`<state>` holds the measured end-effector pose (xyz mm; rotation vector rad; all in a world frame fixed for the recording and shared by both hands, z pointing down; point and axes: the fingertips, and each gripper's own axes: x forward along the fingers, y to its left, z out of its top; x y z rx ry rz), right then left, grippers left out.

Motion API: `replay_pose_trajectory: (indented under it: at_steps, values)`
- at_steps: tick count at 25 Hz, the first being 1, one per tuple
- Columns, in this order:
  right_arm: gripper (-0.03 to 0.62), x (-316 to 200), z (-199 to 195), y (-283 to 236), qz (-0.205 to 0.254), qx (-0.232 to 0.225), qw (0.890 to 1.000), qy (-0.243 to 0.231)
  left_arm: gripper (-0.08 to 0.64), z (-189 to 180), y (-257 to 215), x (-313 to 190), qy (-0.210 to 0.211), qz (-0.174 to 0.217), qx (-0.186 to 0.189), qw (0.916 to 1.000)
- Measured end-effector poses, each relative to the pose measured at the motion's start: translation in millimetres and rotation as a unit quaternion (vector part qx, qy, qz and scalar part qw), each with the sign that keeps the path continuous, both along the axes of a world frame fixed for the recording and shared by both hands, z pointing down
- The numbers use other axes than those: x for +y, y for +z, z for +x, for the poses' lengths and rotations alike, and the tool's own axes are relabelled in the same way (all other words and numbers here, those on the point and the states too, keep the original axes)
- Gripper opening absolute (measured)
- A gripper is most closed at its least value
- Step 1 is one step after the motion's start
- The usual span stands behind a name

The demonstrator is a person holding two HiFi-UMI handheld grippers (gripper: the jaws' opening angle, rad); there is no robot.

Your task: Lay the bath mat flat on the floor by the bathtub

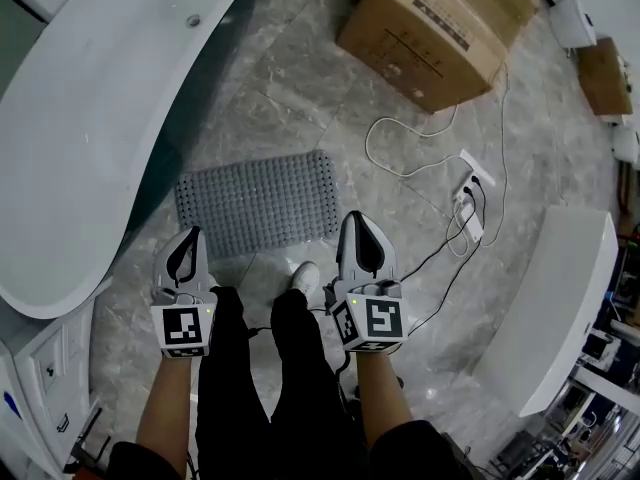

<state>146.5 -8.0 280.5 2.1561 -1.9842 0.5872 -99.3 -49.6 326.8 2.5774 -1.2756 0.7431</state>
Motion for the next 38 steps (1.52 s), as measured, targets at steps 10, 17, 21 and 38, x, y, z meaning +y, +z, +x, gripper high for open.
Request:
replay_pose_trajectory:
  at_steps: [10, 17, 21, 38]
  values:
    - [0.026, 8.9, 8.9, -71.8, 0.028, 0.002, 0.999, -0.022, 0.0, 22.2, -91.9, 10.0, -0.039, 0.024, 0.038, 0.9982]
    - [0.025, 19.7, 18.8, -119.7, 0.046, 0.002, 0.998, -0.031, 0.0, 37.6, -150.1, 22.7, -0.03, 0.047, 0.043, 0.9975]
    - [0.025, 26.3, 26.0, -141.2, 0.057, 0.006, 0.998, -0.035, 0.0, 40.6, -174.8, 29.0, -0.037, 0.057, 0.046, 0.9966]
    - [0.024, 49.8, 57.0, -221.8, 0.101, 0.021, 0.994, -0.04, 0.0, 48.8, -262.6, 45.8, -0.038, 0.119, 0.04, 0.9914]
